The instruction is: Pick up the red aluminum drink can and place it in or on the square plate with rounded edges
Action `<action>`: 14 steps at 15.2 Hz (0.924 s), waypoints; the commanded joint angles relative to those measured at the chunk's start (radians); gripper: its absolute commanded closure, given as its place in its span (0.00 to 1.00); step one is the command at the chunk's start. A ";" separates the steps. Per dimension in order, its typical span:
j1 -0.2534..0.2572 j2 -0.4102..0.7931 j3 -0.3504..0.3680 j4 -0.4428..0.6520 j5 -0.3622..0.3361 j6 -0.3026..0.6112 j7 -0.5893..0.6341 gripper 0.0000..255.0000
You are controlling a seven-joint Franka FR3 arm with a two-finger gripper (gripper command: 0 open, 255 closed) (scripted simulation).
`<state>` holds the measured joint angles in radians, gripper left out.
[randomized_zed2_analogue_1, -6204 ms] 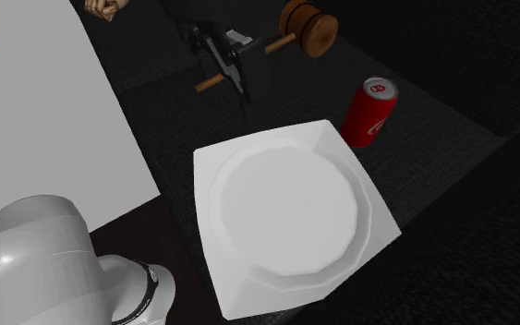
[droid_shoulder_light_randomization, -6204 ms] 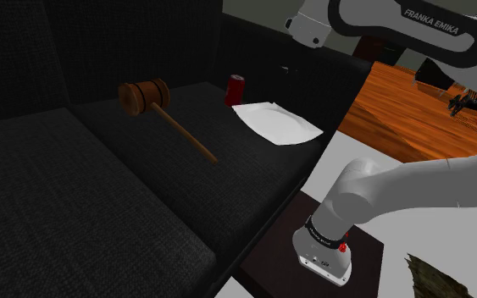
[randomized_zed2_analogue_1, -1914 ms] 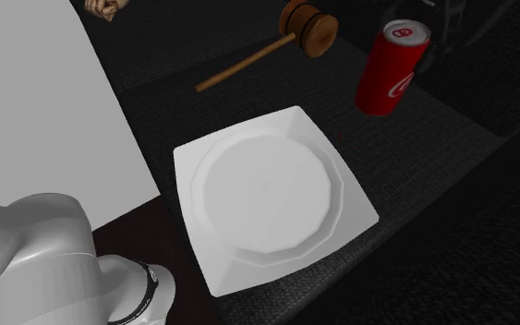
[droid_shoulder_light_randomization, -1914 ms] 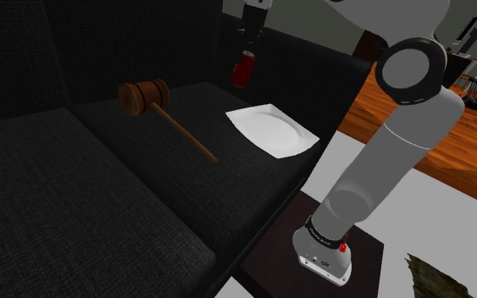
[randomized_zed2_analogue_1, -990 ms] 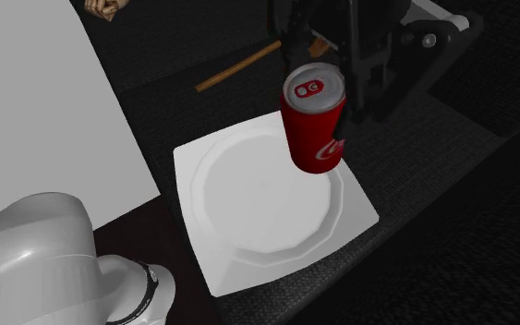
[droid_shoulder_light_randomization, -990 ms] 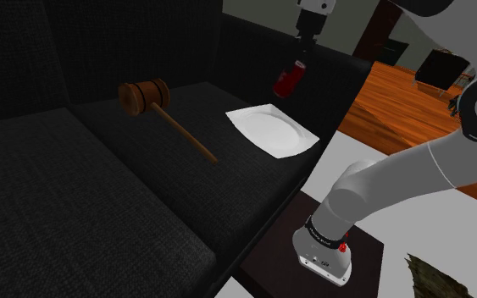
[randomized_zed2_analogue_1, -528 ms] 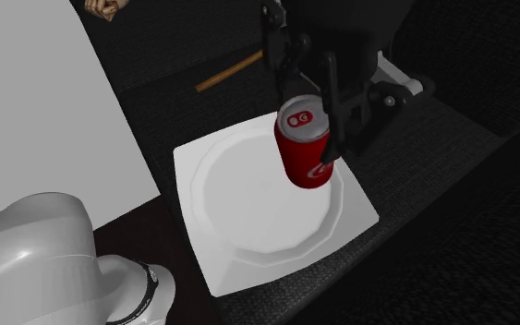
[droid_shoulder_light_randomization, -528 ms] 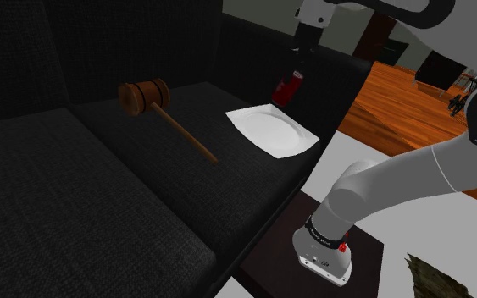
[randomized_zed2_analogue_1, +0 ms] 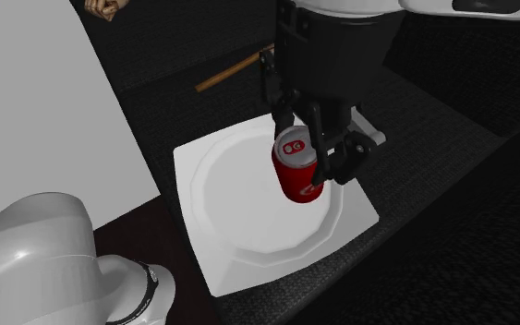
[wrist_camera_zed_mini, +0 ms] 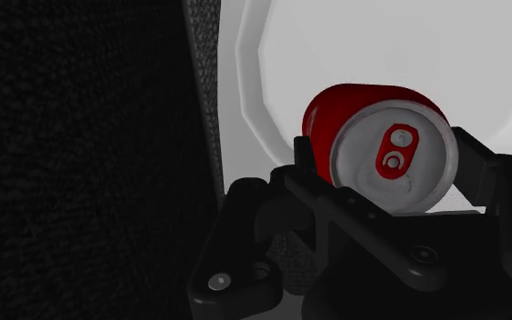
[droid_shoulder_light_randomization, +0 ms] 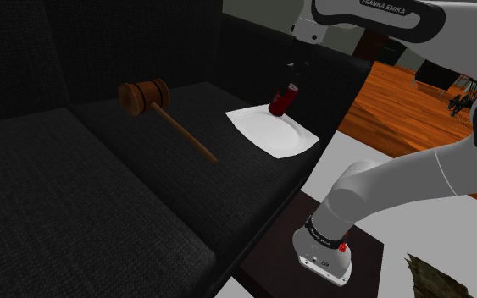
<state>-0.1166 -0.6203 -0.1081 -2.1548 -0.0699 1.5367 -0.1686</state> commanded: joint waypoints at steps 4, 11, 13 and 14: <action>-0.001 -0.013 -0.002 -0.066 -0.002 0.055 0.002 1.00; -0.001 -0.013 -0.002 -0.066 -0.002 0.055 0.002 1.00; -0.001 -0.013 -0.002 -0.066 -0.002 0.055 0.002 0.00; -0.001 -0.012 -0.002 -0.066 -0.002 0.055 0.002 0.00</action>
<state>-0.1177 -0.6328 -0.1100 -2.2212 -0.0721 1.5914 -0.1667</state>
